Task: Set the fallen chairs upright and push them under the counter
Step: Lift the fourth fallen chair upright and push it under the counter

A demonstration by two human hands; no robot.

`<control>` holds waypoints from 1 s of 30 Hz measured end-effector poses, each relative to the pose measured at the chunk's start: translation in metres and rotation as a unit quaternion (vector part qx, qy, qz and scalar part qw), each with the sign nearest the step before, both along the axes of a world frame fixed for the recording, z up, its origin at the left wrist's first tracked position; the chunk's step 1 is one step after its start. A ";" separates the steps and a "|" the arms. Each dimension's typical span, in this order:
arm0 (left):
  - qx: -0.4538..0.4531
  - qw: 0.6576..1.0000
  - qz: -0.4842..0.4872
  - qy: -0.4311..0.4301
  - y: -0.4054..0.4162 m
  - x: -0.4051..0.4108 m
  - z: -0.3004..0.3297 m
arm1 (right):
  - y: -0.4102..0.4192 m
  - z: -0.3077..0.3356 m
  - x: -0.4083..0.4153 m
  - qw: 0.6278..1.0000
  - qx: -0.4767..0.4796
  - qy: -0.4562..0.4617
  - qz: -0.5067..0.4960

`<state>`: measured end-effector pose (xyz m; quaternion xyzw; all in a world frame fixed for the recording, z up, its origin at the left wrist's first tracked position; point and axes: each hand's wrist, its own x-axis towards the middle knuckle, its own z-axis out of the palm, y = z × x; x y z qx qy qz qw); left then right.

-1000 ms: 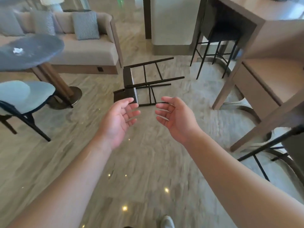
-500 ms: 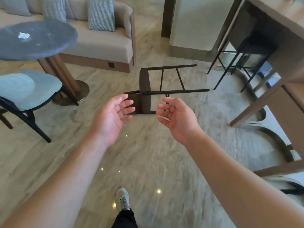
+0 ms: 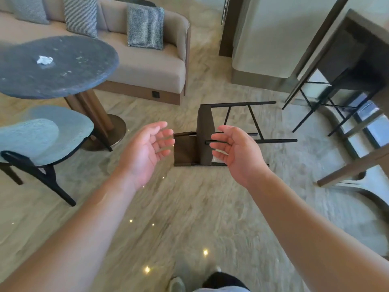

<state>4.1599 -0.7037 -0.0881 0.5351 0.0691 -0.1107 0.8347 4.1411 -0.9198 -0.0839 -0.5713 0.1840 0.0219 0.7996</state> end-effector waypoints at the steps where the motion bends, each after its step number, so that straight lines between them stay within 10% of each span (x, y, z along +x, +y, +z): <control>1: 0.002 1.000 -0.003 0.000 0.003 0.013 -0.003 | 0.001 -0.003 0.012 1.000 0.000 -0.002 -0.002; 30: 0.110 0.986 -0.128 0.018 -0.089 0.505 -0.033 | -0.081 -0.063 0.459 0.994 0.073 0.013 -0.075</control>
